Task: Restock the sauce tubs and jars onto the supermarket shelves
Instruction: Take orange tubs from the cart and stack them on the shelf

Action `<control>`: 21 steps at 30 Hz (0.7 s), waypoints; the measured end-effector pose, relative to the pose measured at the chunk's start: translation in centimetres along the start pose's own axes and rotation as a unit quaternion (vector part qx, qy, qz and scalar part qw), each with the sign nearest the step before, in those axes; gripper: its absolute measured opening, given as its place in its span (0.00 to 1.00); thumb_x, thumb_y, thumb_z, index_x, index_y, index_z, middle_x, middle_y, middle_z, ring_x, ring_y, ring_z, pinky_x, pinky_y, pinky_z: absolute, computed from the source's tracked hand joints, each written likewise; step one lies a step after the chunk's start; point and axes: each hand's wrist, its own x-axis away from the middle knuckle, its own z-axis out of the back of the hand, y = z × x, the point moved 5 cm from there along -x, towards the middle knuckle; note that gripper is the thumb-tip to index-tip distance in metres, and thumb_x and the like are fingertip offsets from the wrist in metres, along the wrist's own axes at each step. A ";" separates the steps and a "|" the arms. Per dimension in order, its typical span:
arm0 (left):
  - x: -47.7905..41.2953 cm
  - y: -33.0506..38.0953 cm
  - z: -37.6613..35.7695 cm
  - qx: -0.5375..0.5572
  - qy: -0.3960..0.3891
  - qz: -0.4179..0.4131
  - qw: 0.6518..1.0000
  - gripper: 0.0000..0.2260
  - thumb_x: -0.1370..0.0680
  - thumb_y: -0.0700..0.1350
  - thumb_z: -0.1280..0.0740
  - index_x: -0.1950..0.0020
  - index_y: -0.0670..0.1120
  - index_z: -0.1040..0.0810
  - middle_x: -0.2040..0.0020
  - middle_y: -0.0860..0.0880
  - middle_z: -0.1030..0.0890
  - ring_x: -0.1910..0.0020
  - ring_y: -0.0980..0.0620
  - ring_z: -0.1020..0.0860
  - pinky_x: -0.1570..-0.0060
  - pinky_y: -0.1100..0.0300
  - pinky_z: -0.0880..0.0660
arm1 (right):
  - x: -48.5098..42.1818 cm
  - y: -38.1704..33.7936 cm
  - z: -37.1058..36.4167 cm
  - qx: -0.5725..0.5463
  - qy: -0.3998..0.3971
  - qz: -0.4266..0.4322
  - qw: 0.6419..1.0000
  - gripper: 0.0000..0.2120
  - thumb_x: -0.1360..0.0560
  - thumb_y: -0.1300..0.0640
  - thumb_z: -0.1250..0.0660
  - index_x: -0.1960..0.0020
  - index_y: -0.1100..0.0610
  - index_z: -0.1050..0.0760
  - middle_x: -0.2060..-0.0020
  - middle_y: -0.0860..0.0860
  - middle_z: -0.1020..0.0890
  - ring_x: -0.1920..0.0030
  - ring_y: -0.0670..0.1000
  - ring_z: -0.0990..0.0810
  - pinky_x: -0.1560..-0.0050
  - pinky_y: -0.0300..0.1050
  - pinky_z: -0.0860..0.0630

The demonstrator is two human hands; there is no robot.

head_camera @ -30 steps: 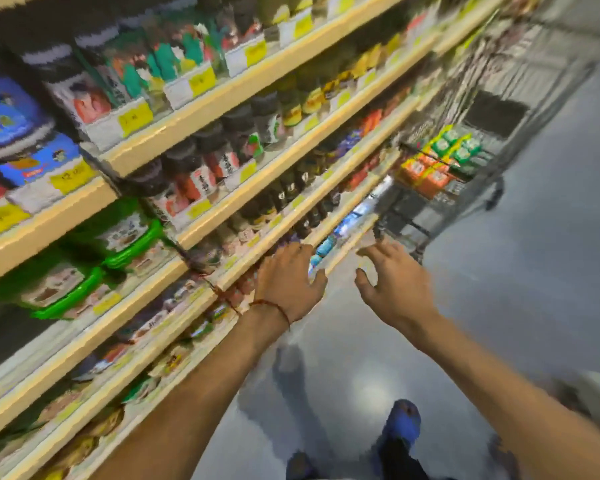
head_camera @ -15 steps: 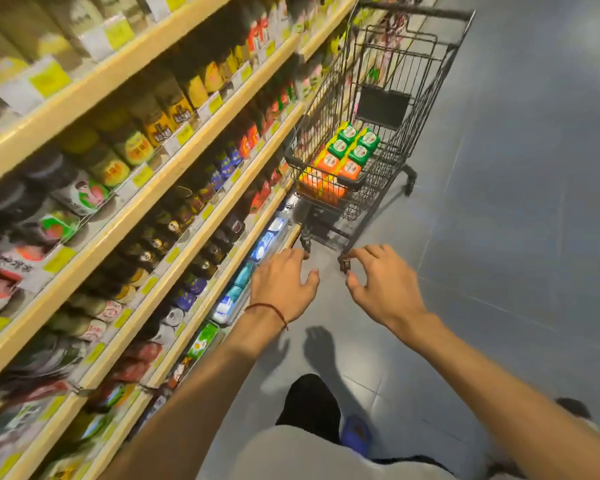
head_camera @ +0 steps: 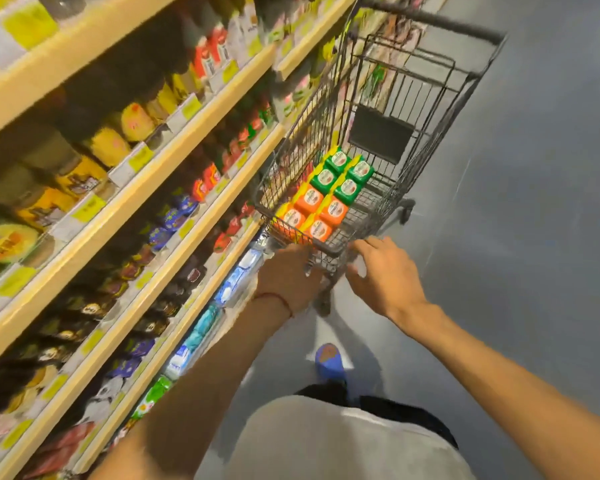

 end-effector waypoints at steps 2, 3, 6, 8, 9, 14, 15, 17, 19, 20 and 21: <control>-3.9 0.5 0.3 -0.005 -0.013 0.007 1.000 0.14 0.23 0.55 0.40 0.44 0.52 0.21 0.46 0.47 0.18 0.45 0.42 0.20 0.50 0.49 0.23 | -3.7 1.3 0.7 -0.027 0.014 0.001 1.000 0.11 0.25 0.54 0.31 0.43 0.53 0.20 0.50 0.52 0.16 0.49 0.61 0.20 0.57 0.54 0.20; -5.8 0.6 0.4 -0.012 -0.011 0.010 1.000 0.13 0.22 0.55 0.40 0.44 0.52 0.21 0.46 0.48 0.18 0.46 0.43 0.20 0.51 0.50 0.23 | -5.4 2.1 0.9 -0.052 0.022 -0.004 0.998 0.11 0.26 0.56 0.30 0.43 0.54 0.19 0.52 0.53 0.16 0.51 0.62 0.19 0.59 0.56 0.20; -10.5 0.8 0.3 -0.010 -0.015 0.032 0.999 0.09 0.20 0.53 0.37 0.49 0.48 0.24 0.47 0.46 0.19 0.47 0.40 0.21 0.53 0.51 0.26 | -10.7 4.2 0.9 -0.098 0.018 -0.010 0.995 0.13 0.27 0.57 0.29 0.42 0.55 0.17 0.51 0.55 0.15 0.52 0.63 0.18 0.58 0.58 0.18; -13.6 0.6 -0.1 0.004 -0.016 0.055 0.998 0.07 0.20 0.52 0.36 0.50 0.49 0.25 0.47 0.44 0.19 0.47 0.39 0.21 0.54 0.52 0.29 | -14.7 5.7 -0.1 -0.091 -0.019 0.000 0.996 0.15 0.25 0.53 0.32 0.39 0.53 0.18 0.47 0.54 0.16 0.47 0.61 0.18 0.52 0.57 0.18; -15.1 0.2 -0.6 0.014 -0.013 0.069 0.997 0.08 0.20 0.52 0.36 0.47 0.48 0.24 0.47 0.43 0.18 0.46 0.39 0.21 0.53 0.52 0.28 | -16.8 6.4 -0.9 -0.083 -0.041 0.007 0.996 0.16 0.24 0.52 0.33 0.38 0.53 0.19 0.45 0.53 0.16 0.44 0.60 0.19 0.49 0.56 0.19; -21.7 -1.2 -3.0 0.069 -0.005 0.193 0.979 0.12 0.20 0.53 0.37 0.41 0.49 0.24 0.48 0.45 0.19 0.51 0.41 0.19 0.58 0.54 0.25 | -26.9 9.7 -4.7 -0.083 -0.119 0.032 0.989 0.18 0.23 0.50 0.31 0.35 0.55 0.20 0.42 0.55 0.18 0.39 0.61 0.22 0.43 0.55 0.22; -22.7 -1.3 -3.7 0.076 -0.009 0.219 0.973 0.11 0.19 0.53 0.38 0.39 0.50 0.26 0.47 0.46 0.19 0.51 0.41 0.19 0.56 0.52 0.23 | -28.8 10.1 -5.4 -0.079 -0.141 0.041 0.986 0.19 0.24 0.50 0.30 0.35 0.55 0.21 0.42 0.56 0.18 0.40 0.62 0.22 0.45 0.56 0.22; -24.3 -1.3 -5.4 0.075 -0.022 0.253 0.964 0.11 0.19 0.54 0.40 0.38 0.53 0.29 0.44 0.45 0.20 0.48 0.41 0.20 0.50 0.48 0.20 | -32.0 10.9 -6.7 -0.061 -0.175 0.063 0.981 0.19 0.24 0.51 0.29 0.36 0.57 0.20 0.44 0.58 0.18 0.42 0.63 0.21 0.49 0.56 0.22; -25.5 -1.6 -7.2 0.075 -0.018 0.277 0.958 0.13 0.18 0.54 0.41 0.35 0.52 0.29 0.40 0.46 0.21 0.44 0.41 0.21 0.46 0.48 0.21 | -34.3 11.1 -8.4 -0.046 -0.205 0.091 0.973 0.18 0.24 0.51 0.30 0.36 0.58 0.20 0.44 0.59 0.18 0.42 0.63 0.21 0.49 0.55 0.22; -26.3 -1.7 -8.0 0.087 -0.018 0.294 0.952 0.14 0.18 0.53 0.40 0.35 0.51 0.27 0.39 0.46 0.22 0.42 0.41 0.21 0.45 0.48 0.22 | -35.3 11.3 -9.3 -0.039 -0.215 0.105 0.970 0.18 0.24 0.52 0.30 0.36 0.58 0.20 0.43 0.58 0.18 0.42 0.63 0.22 0.49 0.55 0.22; -27.0 -2.2 -9.0 0.105 -0.016 0.311 0.944 0.14 0.18 0.52 0.39 0.35 0.49 0.25 0.38 0.46 0.22 0.41 0.42 0.22 0.45 0.47 0.22 | -36.0 11.4 -10.3 -0.034 -0.227 0.119 0.966 0.18 0.24 0.52 0.30 0.37 0.58 0.20 0.43 0.59 0.18 0.42 0.63 0.22 0.50 0.55 0.23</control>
